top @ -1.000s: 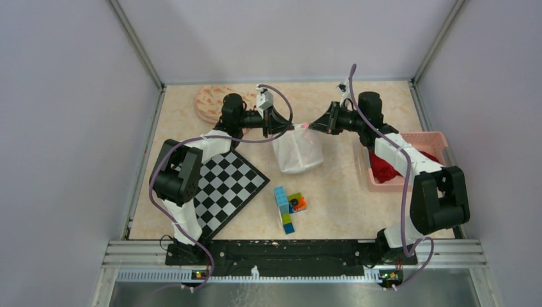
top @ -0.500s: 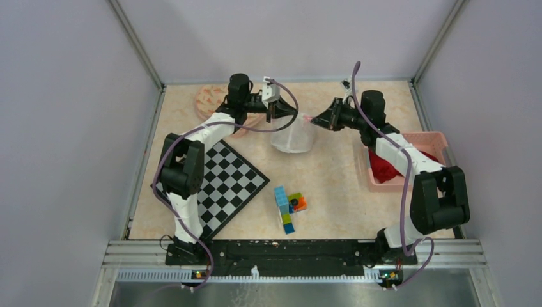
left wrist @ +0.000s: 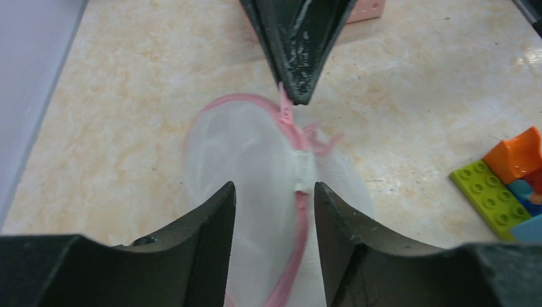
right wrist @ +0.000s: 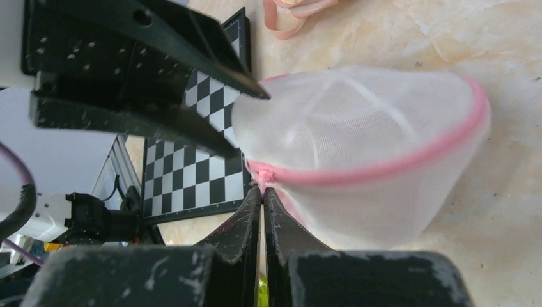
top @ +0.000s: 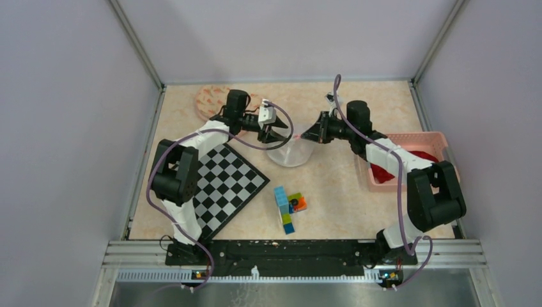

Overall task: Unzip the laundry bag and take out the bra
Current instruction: Unzip the laundry bag at the center of the board.

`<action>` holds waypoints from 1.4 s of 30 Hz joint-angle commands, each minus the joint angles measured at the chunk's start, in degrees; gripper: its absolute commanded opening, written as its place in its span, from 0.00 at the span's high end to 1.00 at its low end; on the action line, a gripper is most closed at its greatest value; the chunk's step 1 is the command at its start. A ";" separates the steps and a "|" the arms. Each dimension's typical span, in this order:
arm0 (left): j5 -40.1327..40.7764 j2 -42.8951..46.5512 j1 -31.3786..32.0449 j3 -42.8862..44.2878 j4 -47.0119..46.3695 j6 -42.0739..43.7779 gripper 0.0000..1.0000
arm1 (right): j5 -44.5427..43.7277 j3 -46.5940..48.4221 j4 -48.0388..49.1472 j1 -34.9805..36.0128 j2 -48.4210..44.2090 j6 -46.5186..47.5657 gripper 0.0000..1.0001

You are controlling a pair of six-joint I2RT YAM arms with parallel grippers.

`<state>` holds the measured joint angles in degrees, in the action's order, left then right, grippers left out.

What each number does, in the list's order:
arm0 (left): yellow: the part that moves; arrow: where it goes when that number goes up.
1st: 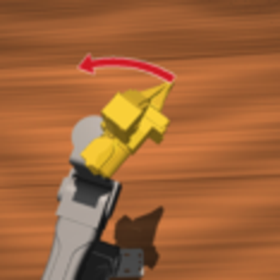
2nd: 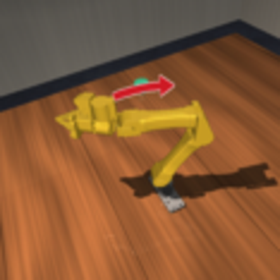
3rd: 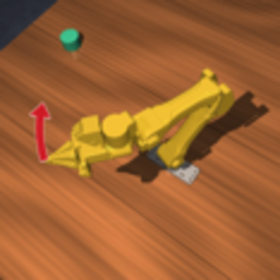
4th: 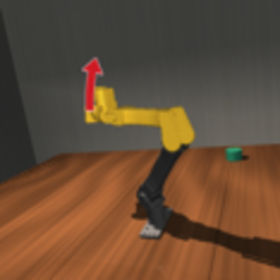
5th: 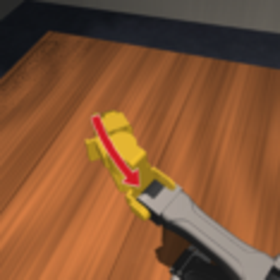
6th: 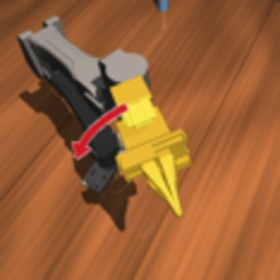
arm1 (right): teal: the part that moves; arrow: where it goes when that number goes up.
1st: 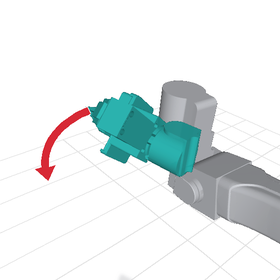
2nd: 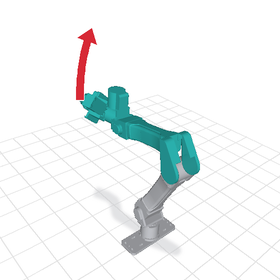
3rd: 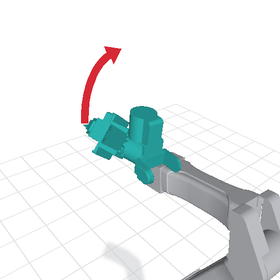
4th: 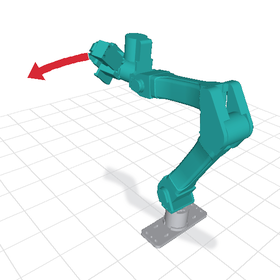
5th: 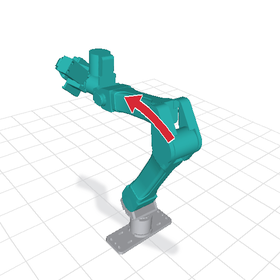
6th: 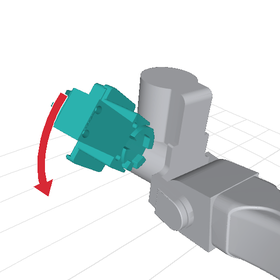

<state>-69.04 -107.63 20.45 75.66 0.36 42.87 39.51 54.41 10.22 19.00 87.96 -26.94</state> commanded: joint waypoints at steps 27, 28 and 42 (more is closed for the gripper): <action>20.35 8.86 8.98 -9.22 -4.14 -3.03 0.75 | -0.78 -0.48 2.57 1.23 -1.86 1.22 1.00; 20.72 9.09 8.95 -9.56 -4.14 -2.53 0.81 | -0.96 -0.53 2.49 1.02 -1.88 1.26 1.00; 21.69 10.25 7.24 -10.82 -1.24 2.90 1.00 | -5.67 -1.32 -0.20 -3.14 -2.29 1.41 1.00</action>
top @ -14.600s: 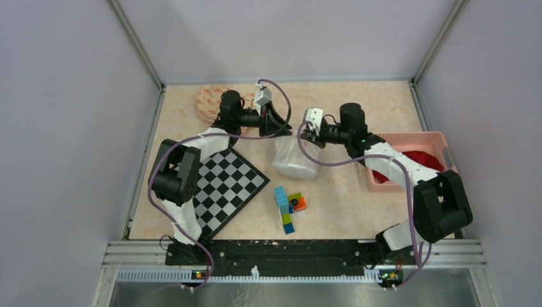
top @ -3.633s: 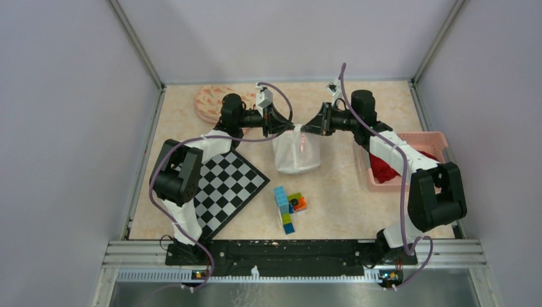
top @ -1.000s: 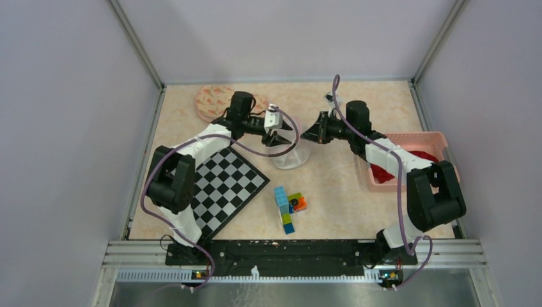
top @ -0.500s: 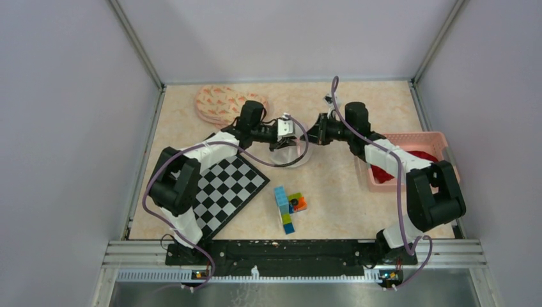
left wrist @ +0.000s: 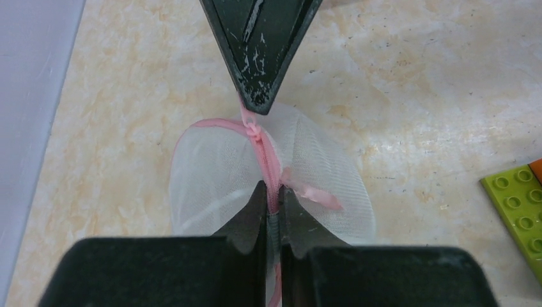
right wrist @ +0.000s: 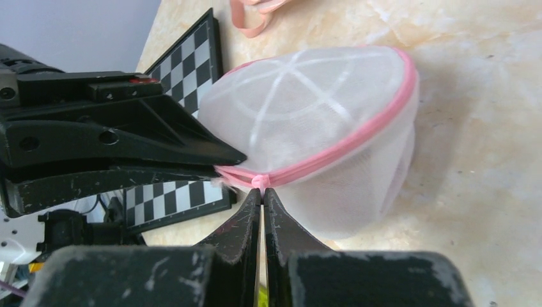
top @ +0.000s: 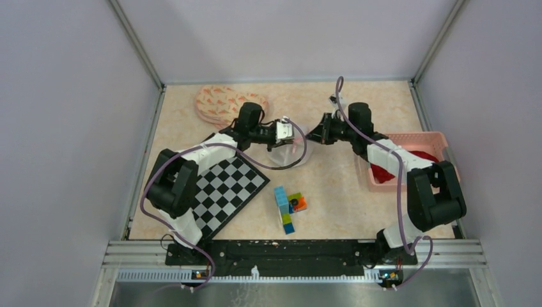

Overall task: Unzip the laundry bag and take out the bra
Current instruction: Unzip the laundry bag at the center of the board.

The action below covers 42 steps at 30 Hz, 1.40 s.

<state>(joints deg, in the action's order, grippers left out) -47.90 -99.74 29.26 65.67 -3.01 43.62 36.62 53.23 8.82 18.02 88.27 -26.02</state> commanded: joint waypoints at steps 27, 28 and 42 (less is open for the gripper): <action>-6.42 7.26 -3.27 -3.50 -7.94 -9.12 0.49 | 0.83 -0.22 6.32 0.34 -4.48 -1.84 1.00; -6.16 7.05 -3.06 -3.48 -8.33 -10.30 0.49 | 1.02 -0.23 6.49 0.57 -4.42 -1.92 1.00; -2.84 0.58 -1.72 3.77 -8.24 -16.30 0.54 | 1.39 -0.34 7.73 1.41 -3.56 -1.70 1.00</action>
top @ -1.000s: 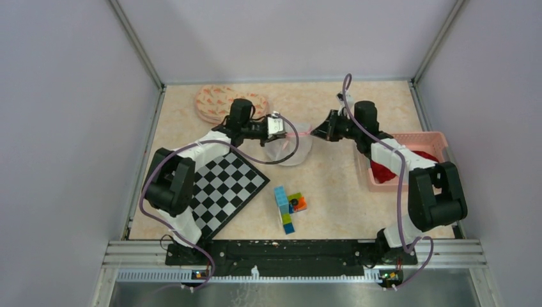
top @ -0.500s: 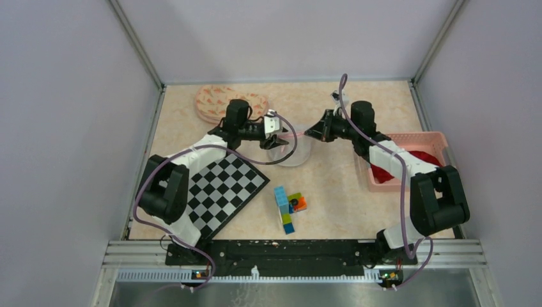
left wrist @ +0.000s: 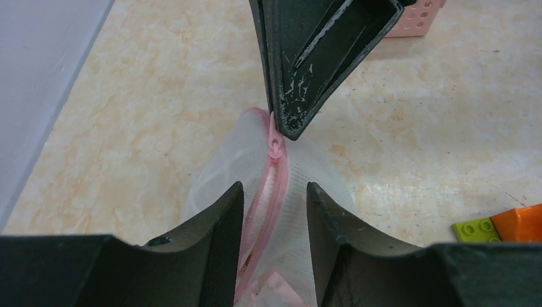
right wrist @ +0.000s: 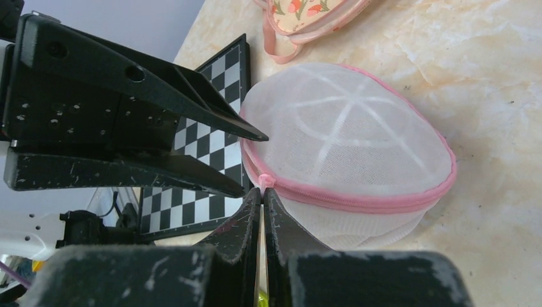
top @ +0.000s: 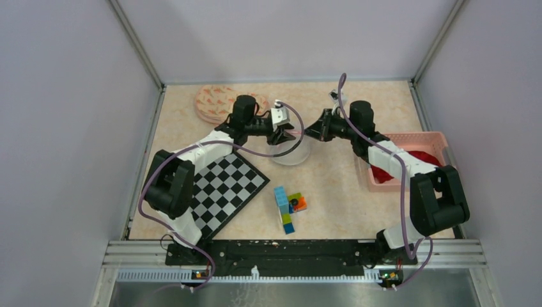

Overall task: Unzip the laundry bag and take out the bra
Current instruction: Unzip the laundry bag at the center of the board.

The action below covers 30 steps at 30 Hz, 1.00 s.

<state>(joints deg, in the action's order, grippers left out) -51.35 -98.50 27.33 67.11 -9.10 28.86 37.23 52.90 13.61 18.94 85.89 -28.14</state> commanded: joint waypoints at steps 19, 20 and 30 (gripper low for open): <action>-0.27 -1.05 -2.93 1.26 4.09 5.24 1.00 | 0.75 0.34 -0.84 -4.21 0.33 4.37 1.00; -0.40 -1.14 -3.31 1.27 4.17 5.58 1.00 | 0.66 0.30 -0.86 -4.83 0.37 4.47 1.00; -2.27 -1.97 -5.46 1.57 3.81 8.21 0.97 | 1.93 0.59 0.32 -5.32 0.45 4.16 1.00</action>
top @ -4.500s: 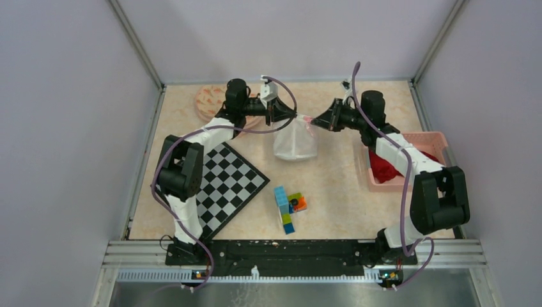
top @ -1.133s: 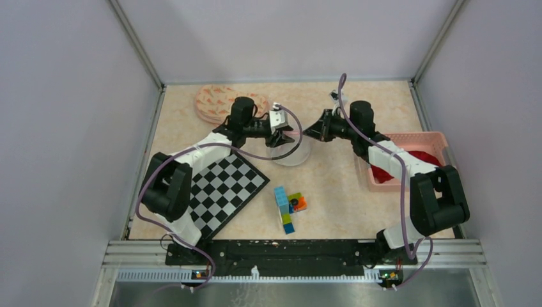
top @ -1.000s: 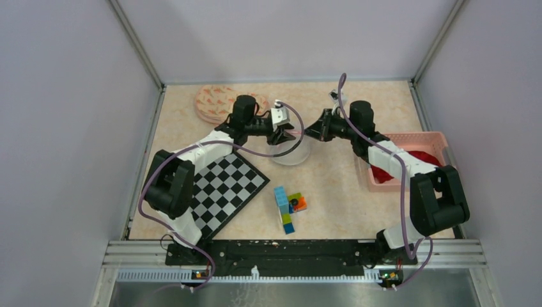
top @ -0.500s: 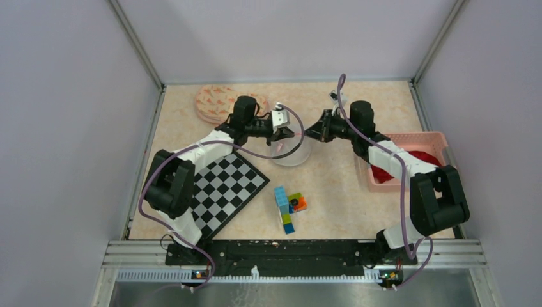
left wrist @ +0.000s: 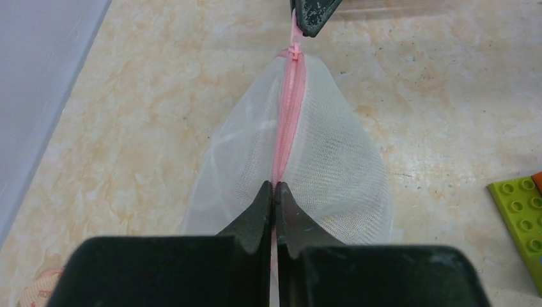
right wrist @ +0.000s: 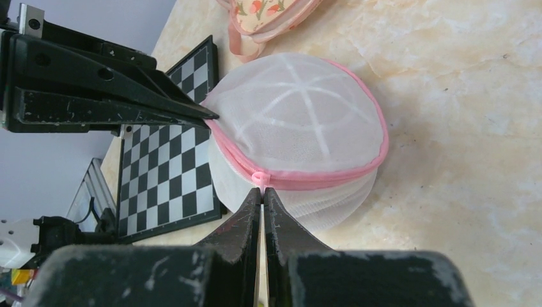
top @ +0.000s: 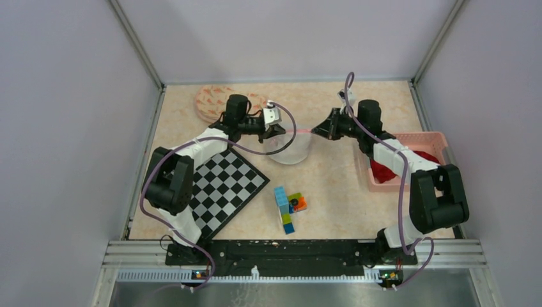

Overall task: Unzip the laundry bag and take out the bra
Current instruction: Unzip the laundry bag at the center of the board.

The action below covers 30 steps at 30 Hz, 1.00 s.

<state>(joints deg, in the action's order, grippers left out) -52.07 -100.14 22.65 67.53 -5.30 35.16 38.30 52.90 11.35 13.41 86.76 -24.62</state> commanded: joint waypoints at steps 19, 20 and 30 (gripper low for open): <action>-3.44 2.55 4.18 2.30 1.61 3.63 0.48 | 1.60 1.99 3.12 5.39 -0.27 0.73 1.00; -3.31 2.31 4.41 2.33 1.59 3.62 0.48 | 1.60 1.99 3.11 5.42 -0.24 0.75 1.00; 0.64 -0.04 4.98 3.76 2.86 2.59 0.86 | 0.23 1.47 1.07 5.13 -0.87 2.03 1.00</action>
<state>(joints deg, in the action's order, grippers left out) -52.69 -99.96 27.77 69.71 -2.79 37.76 39.05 52.90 11.33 18.37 86.76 -24.34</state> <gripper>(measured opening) 0.210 0.005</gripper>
